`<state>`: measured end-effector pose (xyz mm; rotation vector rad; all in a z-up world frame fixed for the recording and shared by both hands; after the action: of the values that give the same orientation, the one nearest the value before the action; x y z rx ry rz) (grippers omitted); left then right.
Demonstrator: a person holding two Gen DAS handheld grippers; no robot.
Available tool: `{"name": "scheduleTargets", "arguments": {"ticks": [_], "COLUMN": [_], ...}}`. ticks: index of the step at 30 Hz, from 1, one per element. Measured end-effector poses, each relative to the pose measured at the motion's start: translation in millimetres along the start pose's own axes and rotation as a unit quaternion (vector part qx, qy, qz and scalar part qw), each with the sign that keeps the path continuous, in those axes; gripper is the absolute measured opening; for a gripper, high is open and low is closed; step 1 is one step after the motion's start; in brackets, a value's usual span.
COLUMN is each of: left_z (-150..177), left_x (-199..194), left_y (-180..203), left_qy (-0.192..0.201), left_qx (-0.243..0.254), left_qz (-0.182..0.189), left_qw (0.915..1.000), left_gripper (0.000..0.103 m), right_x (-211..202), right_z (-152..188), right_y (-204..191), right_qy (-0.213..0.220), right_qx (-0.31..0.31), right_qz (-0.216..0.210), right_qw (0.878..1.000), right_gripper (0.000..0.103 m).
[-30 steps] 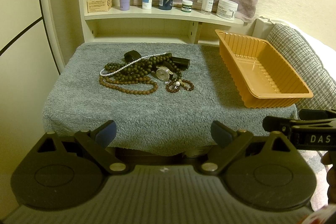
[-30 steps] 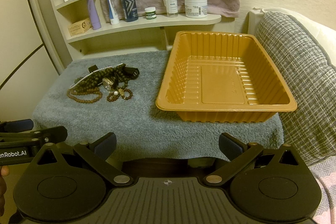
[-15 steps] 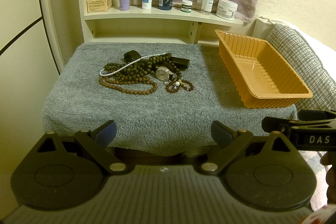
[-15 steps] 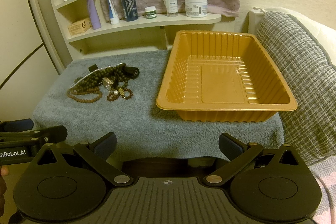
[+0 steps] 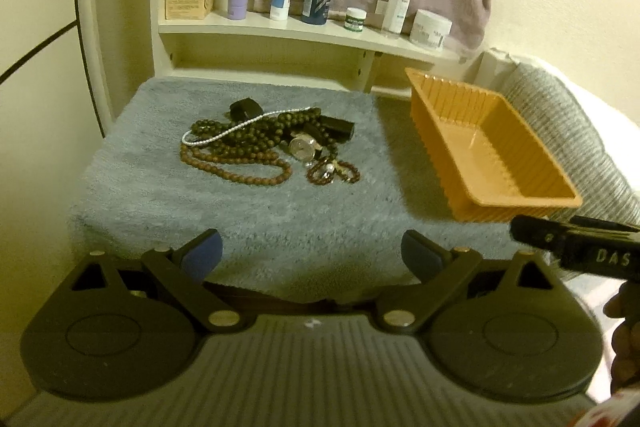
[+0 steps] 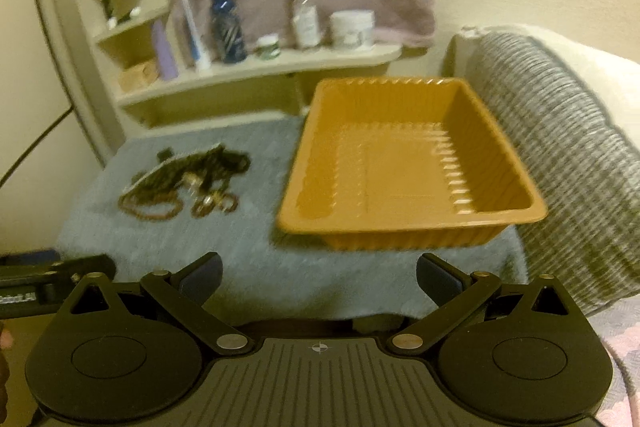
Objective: Organize jewelry
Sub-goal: 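Move the right tool to the orange tray and grasp its rim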
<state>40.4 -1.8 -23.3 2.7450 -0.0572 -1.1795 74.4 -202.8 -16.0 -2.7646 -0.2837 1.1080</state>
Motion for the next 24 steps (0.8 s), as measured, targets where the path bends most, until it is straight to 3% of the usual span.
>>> {"name": "scheduleTargets", "arguments": {"ticks": [11, 14, 16, 24], "left_z": [-25.0, -30.6, -31.7, -30.1], "left_x": [12.8, 16.1, 19.1, 35.6], "left_y": [-9.1, -7.9, -8.3, -6.2], "left_qy": [0.009, 0.015, 0.014, -0.002], "left_qx": [-0.008, -0.005, -0.008, -0.003], "left_qz": [0.010, 0.011, 0.014, 0.017], "left_qw": [0.9999, 0.9998, 0.9998, 0.9998], "left_gripper": [0.095, 0.095, 0.095, 0.095], "right_x": [-7.2, -3.9, 0.8, 34.8], "right_z": [-27.8, -30.8, -32.3, -35.1], "right_y": [80.4, 101.7, 112.5, 138.2], "right_qy": [0.060, 0.063, 0.063, 0.040], "right_qx": [0.060, 0.075, 0.081, 0.090], "right_qz": [0.059, 0.078, 0.082, 0.075], "right_qw": [0.995, 0.992, 0.991, 0.992], "right_gripper": [0.102, 0.088, 0.085, 0.056]}}
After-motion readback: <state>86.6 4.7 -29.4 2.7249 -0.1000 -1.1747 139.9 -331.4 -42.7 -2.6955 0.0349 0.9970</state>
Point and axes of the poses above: each gripper's, at about its wrist camera, not at the fingertips, and x roughly the way its jaws point, y to its right, z to its underside, the point moved 5 cm from there along x, roughly the way its jaws point, and after that the axes turned 3 degrees about -y, right-handed, at the moved point
